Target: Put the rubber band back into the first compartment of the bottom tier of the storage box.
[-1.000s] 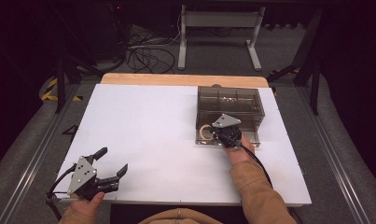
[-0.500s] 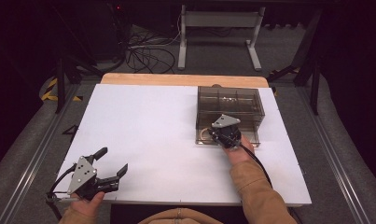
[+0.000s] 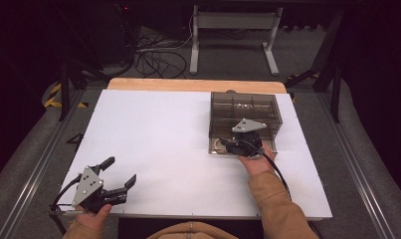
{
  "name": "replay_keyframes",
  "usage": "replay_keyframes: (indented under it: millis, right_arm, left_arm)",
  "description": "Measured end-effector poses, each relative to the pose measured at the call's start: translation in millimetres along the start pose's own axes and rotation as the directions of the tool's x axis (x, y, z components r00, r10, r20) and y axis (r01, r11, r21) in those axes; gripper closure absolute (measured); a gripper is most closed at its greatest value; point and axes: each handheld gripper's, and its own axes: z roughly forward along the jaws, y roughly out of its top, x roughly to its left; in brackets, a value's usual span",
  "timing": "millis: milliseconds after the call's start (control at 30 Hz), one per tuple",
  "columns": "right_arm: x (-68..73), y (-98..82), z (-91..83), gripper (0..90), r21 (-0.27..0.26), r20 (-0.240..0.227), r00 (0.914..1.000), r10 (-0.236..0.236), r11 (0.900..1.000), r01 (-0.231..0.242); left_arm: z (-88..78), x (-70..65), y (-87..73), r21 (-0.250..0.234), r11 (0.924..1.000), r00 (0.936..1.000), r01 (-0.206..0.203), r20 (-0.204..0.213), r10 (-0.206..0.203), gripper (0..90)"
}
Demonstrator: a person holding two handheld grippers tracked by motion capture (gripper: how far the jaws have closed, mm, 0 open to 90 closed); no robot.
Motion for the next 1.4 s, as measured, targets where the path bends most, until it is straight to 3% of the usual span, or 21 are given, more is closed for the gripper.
replay_keyframes:
  millis: [267,800,1200,1400]
  right_arm:
    - [7.4,14.2,-19.8,40.1,-0.069,-0.024,0.9996,-0.012,0.998,0.011]
    - [14.8,22.1,-32.2,36.0,-0.117,-0.041,0.9986,-0.033,0.993,0.028]
    - [15.6,25.0,-37.3,20.5,-0.153,-0.078,0.9965,-0.028,0.988,0.016]
    - [16.1,27.6,-47.9,11.4,-0.191,-0.101,0.9947,-0.022,0.982,0.003]
  left_arm:
    - [-0.7,0.3,-0.2,-0.001,1.0000,1.0000,0.002,-0.001,-0.002,13.5]
    - [-2.2,0.6,0.1,-0.006,1.0000,1.0000,0.003,-0.004,-0.004,13.5]
    - [-2.5,1.0,0.1,-0.007,1.0000,1.0000,0.004,-0.005,-0.004,13.5]
    - [-2.7,1.3,0.2,-0.006,1.0000,1.0000,0.004,-0.005,-0.004,13.5]
